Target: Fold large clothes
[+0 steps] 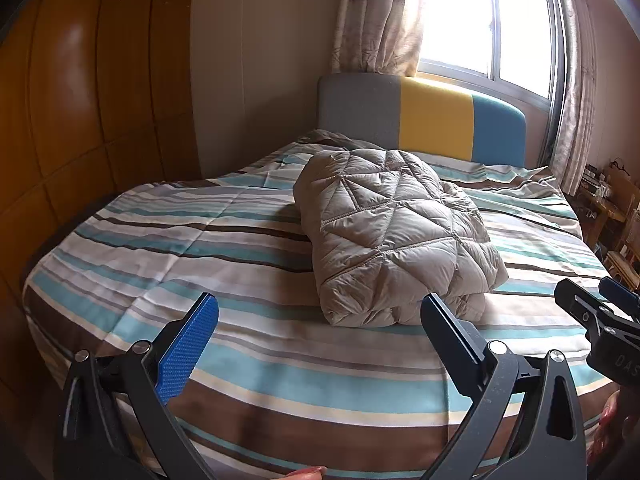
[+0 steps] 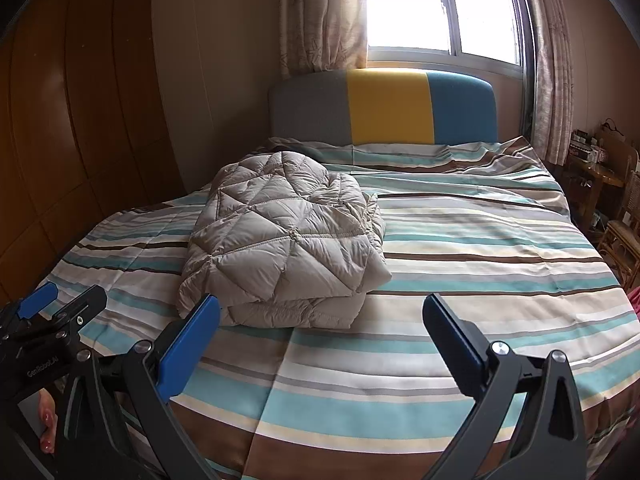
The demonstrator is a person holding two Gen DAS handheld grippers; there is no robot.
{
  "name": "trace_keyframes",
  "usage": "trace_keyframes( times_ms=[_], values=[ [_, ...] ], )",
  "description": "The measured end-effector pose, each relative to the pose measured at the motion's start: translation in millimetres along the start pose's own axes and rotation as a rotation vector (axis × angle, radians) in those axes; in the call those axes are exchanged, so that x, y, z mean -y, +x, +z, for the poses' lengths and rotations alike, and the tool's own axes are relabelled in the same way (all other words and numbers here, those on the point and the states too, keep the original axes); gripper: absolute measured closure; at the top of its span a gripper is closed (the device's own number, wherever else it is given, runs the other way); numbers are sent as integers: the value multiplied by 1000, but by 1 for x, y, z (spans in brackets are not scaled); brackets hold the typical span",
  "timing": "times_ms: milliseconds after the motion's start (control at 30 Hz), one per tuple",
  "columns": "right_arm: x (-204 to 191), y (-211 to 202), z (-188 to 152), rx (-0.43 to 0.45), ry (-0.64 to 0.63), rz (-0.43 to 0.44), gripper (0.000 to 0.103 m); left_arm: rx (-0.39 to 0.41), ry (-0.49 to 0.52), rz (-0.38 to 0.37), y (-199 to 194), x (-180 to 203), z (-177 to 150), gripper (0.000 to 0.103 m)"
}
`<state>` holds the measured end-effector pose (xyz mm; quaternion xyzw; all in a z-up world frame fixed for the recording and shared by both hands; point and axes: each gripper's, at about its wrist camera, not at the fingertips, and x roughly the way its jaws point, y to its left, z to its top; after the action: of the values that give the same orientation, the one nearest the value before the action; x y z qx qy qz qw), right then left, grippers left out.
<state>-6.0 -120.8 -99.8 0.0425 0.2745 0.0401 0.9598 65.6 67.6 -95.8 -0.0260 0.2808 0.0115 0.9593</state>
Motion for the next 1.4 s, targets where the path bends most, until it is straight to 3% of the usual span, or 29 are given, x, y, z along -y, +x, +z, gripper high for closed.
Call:
trace_keyframes(
  times_ms=[1400],
  values=[
    [3,4,-3,-20,5,10,2,-12,-1,28,3,8,-5,3]
  ],
)
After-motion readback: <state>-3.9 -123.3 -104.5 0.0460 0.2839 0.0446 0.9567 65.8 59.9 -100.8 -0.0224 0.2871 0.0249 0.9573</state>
